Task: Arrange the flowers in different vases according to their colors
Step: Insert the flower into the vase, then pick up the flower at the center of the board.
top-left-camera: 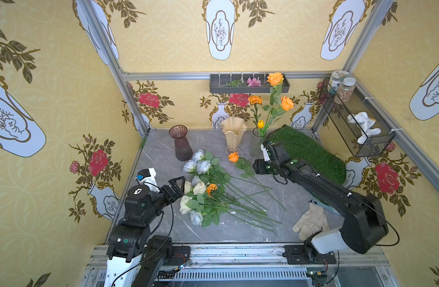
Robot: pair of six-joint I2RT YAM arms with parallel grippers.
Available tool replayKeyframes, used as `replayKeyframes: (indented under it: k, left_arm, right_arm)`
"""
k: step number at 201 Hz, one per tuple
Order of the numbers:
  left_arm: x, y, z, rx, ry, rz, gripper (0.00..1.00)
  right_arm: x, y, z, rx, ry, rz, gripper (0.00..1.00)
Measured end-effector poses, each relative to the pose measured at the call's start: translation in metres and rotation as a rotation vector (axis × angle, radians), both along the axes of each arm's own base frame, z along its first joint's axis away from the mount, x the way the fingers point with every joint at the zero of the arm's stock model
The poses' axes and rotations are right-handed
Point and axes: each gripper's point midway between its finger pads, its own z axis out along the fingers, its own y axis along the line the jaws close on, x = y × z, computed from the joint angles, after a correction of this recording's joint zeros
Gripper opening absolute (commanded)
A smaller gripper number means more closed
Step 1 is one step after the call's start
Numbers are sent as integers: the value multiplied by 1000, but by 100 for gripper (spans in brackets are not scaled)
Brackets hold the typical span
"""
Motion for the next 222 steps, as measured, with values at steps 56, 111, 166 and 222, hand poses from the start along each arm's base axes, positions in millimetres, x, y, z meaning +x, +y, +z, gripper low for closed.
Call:
replayKeyframes:
  k: [56, 111, 166, 222]
  left_arm:
    - [2, 0, -2, 2, 13, 0, 100]
    - [4, 1, -4, 3, 20, 7, 100]
    - [4, 2, -4, 3, 22, 11, 100]
    - [5, 2, -5, 3, 24, 12, 100]
  right_arm:
    - [20, 16, -57, -55, 219, 77, 34]
    - [13, 12, -98, -141, 308, 136, 40]
    - [6, 6, -124, -211, 350, 162, 38]
    - [11, 10, -129, -317, 305, 227, 19]
